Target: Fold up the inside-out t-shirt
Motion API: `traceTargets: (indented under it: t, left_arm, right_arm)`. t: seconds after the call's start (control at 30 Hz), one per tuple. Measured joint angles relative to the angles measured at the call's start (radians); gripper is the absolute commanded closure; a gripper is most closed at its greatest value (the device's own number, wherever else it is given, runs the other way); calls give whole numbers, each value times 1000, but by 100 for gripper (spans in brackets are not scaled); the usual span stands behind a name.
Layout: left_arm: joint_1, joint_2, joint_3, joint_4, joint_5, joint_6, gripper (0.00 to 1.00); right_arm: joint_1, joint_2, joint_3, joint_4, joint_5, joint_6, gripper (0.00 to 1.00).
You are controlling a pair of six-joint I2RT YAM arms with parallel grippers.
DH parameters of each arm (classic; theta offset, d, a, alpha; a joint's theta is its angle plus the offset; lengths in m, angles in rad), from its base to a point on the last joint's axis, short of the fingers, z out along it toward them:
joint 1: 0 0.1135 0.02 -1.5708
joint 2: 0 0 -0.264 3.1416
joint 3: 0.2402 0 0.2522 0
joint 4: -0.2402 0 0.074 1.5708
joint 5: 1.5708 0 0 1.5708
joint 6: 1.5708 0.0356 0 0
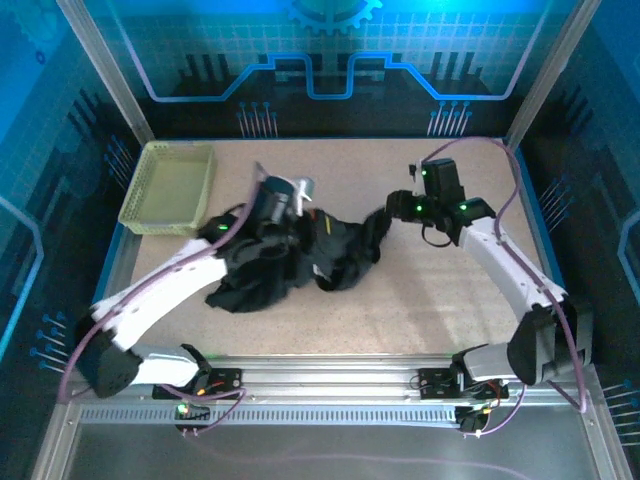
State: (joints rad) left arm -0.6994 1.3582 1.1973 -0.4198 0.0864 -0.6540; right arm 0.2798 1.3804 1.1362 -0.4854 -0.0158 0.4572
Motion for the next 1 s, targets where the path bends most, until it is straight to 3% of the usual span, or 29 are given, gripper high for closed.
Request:
traceTargets:
  t: [0.03, 0.1, 0.2, 0.3, 0.4, 0.57, 0.8, 1.0]
  left_arm:
    - [-24, 64, -16, 16, 19, -24, 62]
    - [-61, 169, -15, 43, 54, -61, 50]
    - [-102, 264, -8, 63, 96, -79, 23]
    - [-106, 222, -16, 61, 85, -71, 13]
    - [-51, 81, -51, 46, 55, -48, 12]
    - [125, -58, -95, -28, -35, -20, 11]
    - [163, 76, -171, -88, -25, 5, 16]
    - [139, 174, -194, 4, 58, -3, 24]
  right_arm:
    - [-4, 6, -18, -8, 13, 10, 38]
    - [-18, 3, -42, -19, 32, 24, 34]
    - [-30, -31, -71, -21, 42, 37, 32]
    - [-20, -78, -92, -24, 41, 41, 31]
    - [24, -110, -116, -26, 42, 50, 31]
    - [164, -114, -175, -49, 46, 82, 30]
    - [344, -114, -234, -91, 77, 138, 32]
    - [376, -65, -243, -46, 55, 140, 41]
